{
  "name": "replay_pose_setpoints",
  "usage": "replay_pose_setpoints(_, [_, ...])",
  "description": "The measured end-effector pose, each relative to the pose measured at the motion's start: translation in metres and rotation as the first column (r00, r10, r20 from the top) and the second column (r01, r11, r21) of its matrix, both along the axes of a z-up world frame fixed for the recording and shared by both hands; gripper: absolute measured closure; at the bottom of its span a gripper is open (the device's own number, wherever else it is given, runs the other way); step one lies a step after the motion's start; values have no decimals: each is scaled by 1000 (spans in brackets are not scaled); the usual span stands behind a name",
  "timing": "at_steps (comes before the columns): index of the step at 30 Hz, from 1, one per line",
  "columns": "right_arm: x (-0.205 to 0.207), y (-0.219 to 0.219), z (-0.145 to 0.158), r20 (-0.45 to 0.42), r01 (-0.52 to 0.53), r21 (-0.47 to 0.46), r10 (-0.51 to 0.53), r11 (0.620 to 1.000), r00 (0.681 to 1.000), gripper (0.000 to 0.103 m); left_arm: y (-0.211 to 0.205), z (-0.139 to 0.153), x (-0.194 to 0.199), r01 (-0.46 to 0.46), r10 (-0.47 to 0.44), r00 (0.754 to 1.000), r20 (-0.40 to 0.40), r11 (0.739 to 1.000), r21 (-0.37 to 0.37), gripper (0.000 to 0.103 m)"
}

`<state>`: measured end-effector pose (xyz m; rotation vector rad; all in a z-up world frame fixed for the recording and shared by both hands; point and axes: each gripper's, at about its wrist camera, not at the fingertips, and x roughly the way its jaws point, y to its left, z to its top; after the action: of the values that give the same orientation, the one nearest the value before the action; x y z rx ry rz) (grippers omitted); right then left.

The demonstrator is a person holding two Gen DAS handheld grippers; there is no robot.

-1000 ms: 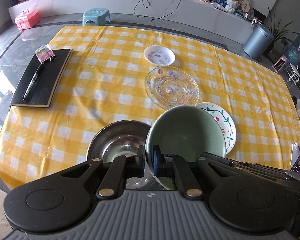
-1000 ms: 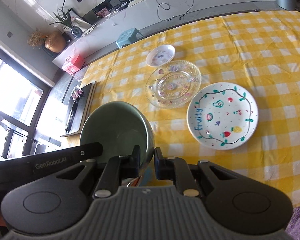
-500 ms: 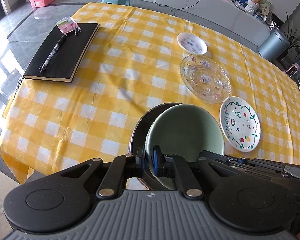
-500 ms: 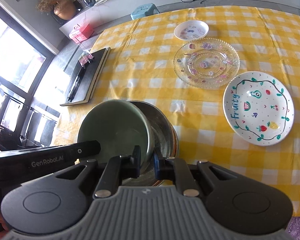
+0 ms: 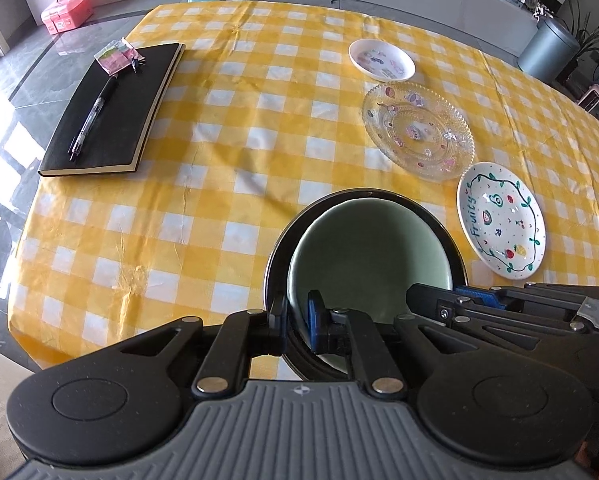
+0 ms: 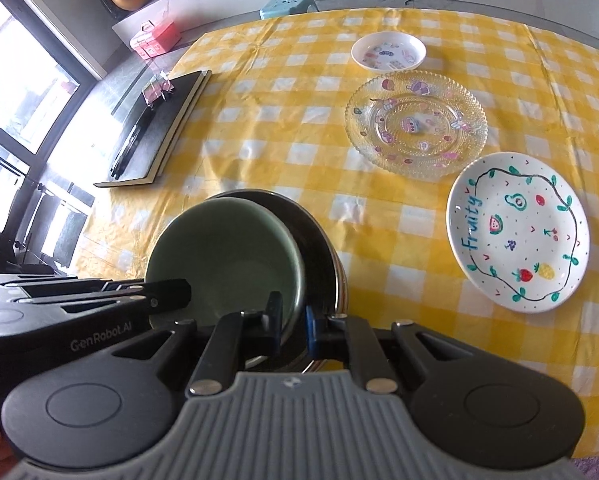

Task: Organize plates and bowls
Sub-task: 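Carry the green bowl with the left gripper and lower it into the steel bowls, then open the left gripper off the green bowl rim and lift away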

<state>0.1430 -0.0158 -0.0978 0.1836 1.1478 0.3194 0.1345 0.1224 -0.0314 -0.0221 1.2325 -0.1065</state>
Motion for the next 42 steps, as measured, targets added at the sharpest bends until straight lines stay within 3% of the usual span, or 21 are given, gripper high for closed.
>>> replay_pose_setpoints(12, [0, -2, 3, 17, -10, -3, 10, 1000, 1000, 90, -5, -5, 2, 30, -30, 1000, 7, 999, 41, 92])
replay_pose_setpoints(16, [-2, -3, 12, 68, -9, 6, 9, 1000, 998, 77, -8, -2, 1, 50, -52, 998, 34, 996, 73, 93])
replay_pose_setpoints(23, [-5, -9, 20, 104, -8, 25, 5, 1000, 995, 74, -9, 8, 2, 57, -63, 995, 72, 994, 90, 92])
replay_pose_setpoints(25, [-9, -13, 23, 123, -7, 42, 2, 999, 992, 71, -10, 10, 0, 66, -74, 994, 87, 994, 92, 85])
replay_pose_setpoints(27, [-14, -18, 27, 158, -1, 49, -7, 999, 987, 60, -10, 12, -2, 72, -79, 992, 94, 994, 82, 79])
replay_pose_setpoints(30, [-20, -27, 32, 200, 8, 64, -20, 998, 980, 59, -12, 15, -3, 71, -77, 992, 103, 995, 68, 70])
replay_pose_setpoints(37, [-29, -64, 29, 224, 94, 87, -111, 992, 968, 51, -21, 32, -15, 76, -93, 975, 204, 993, 88, 67])
replay_pose_setpoints(42, [-35, -91, 18, 207, 184, 94, -200, 978, 958, 48, -35, 44, -26, 86, -94, 955, 281, 995, 41, 67])
